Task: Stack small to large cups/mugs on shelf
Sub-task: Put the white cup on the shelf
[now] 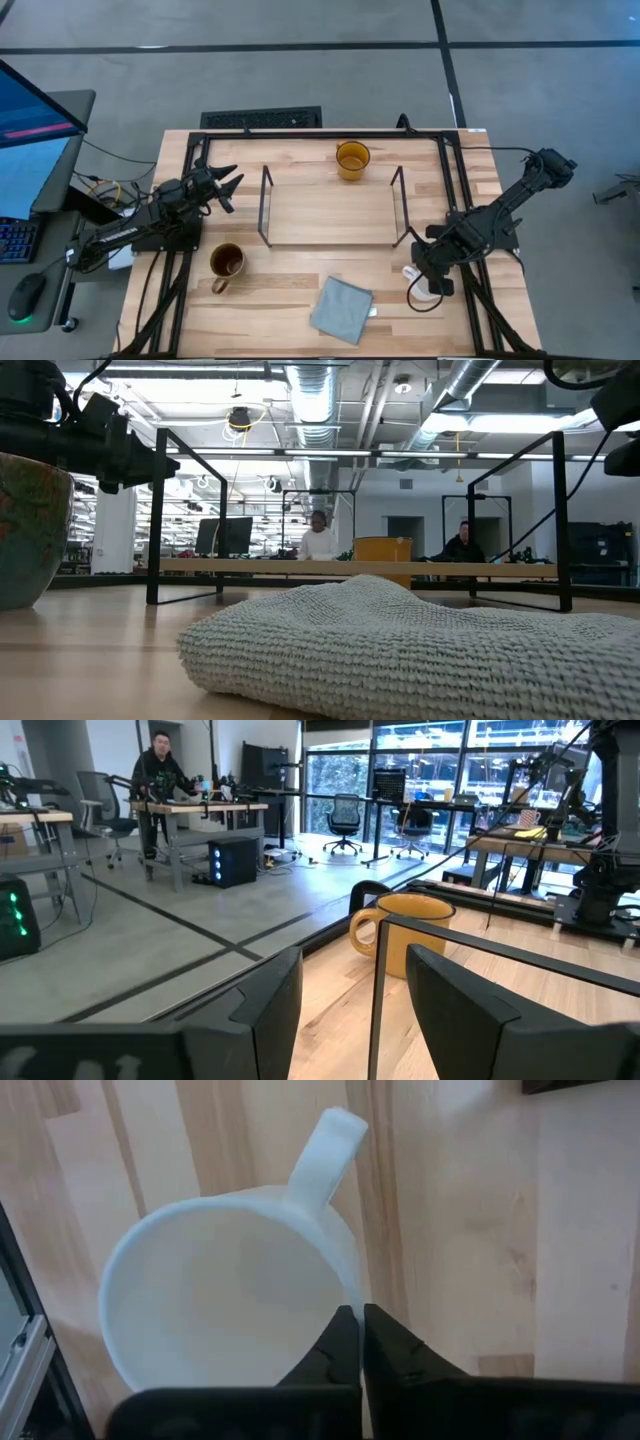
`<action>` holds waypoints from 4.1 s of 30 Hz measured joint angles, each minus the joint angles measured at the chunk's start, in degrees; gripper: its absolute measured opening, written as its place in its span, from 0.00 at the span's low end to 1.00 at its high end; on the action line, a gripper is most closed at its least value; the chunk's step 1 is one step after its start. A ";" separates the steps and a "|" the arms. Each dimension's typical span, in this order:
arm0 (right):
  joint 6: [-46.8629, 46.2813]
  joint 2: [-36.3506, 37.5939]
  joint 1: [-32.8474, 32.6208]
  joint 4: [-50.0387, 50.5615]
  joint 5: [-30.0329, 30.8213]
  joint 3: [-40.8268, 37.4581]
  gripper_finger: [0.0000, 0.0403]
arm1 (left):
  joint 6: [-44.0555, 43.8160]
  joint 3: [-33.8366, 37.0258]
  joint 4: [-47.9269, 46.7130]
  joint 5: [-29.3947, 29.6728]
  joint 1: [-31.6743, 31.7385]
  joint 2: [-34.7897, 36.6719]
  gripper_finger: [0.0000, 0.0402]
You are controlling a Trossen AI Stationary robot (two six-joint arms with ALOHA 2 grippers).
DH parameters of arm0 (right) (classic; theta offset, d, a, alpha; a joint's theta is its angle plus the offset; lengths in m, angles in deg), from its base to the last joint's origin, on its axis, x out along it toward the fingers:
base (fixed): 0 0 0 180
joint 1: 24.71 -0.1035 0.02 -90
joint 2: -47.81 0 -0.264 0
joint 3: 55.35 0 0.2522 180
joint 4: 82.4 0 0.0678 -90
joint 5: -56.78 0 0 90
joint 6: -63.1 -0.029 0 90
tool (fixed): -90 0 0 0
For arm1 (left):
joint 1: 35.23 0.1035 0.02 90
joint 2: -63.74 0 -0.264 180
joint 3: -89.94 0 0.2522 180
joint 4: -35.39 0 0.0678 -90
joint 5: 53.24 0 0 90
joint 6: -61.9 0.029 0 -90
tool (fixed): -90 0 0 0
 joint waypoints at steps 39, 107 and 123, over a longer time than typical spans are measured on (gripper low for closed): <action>1.98 0.17 3.55 5.30 -2.30 7.91 0.01 | 0.02 0.00 -0.01 -0.02 0.00 0.00 0.43; 18.16 -0.75 35.03 -19.66 -6.43 24.15 0.01 | 0.02 0.00 0.00 -0.02 -0.01 0.01 0.43; 19.10 -14.81 39.51 -18.10 -6.39 31.09 0.01 | 0.00 0.00 0.00 0.07 -0.02 -0.44 0.43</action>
